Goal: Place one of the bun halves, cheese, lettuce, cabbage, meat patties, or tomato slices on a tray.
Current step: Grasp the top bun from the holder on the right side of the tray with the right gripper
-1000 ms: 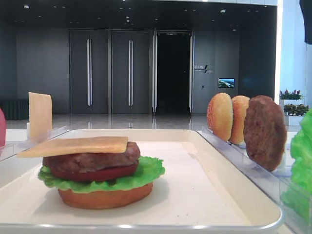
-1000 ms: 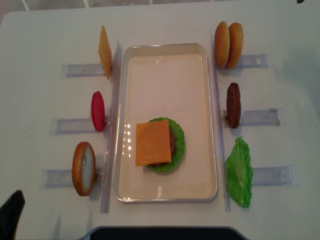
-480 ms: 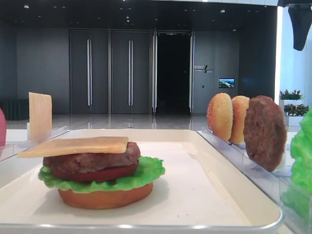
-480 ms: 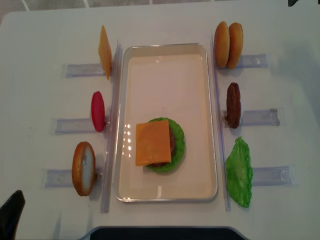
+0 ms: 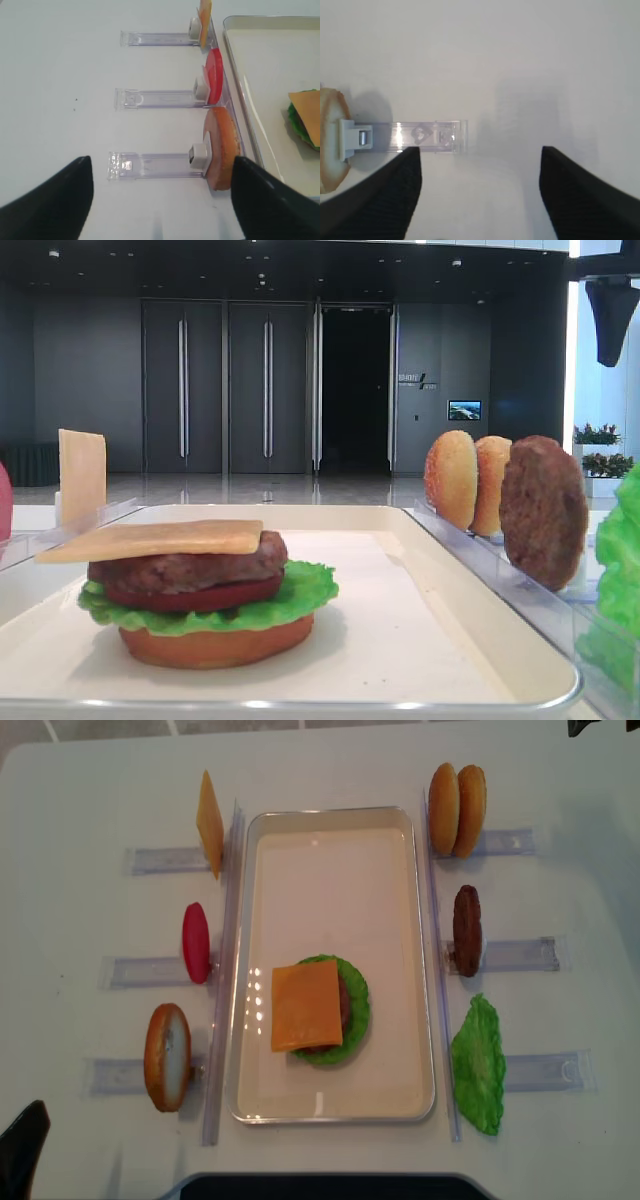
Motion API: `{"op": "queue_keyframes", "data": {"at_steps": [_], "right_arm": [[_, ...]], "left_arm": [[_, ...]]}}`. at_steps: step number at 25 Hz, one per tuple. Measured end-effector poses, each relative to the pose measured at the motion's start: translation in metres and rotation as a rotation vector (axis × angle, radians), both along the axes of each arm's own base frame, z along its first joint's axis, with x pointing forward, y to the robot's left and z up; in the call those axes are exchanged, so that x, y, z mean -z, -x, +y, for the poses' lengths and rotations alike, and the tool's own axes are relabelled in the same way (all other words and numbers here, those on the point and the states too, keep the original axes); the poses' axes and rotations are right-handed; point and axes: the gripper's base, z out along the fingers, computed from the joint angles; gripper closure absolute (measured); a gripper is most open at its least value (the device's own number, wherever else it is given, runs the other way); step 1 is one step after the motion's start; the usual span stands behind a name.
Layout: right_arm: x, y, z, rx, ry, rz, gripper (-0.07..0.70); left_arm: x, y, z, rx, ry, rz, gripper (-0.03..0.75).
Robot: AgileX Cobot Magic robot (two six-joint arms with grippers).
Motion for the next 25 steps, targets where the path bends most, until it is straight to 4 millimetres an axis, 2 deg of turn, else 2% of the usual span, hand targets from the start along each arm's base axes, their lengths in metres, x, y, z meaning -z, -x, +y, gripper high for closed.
{"op": "queue_keyframes", "data": {"at_steps": [4,7,19,22,25], "right_arm": [[0.000,0.000,0.003,-0.005,-0.004,0.003,0.129],[0.001,0.002,0.017,-0.040,-0.003,0.014,0.129],[-0.002,0.030,0.144,-0.263,-0.067,-0.026,0.129],[-0.002,0.037,0.162,-0.290,-0.084,-0.040,0.129],[-0.003,0.038,0.167,-0.287,-0.096,-0.049,0.129]], "left_arm": [[0.000,0.000,0.000,0.000,0.000,0.000,0.055],[0.000,0.000,0.000,0.000,0.000,0.000,0.055],[0.000,0.000,0.000,0.001,0.001,0.000,0.055],[0.000,0.000,0.000,0.001,0.002,0.000,0.055],[0.000,0.000,0.000,0.001,0.002,0.000,0.055]]}}
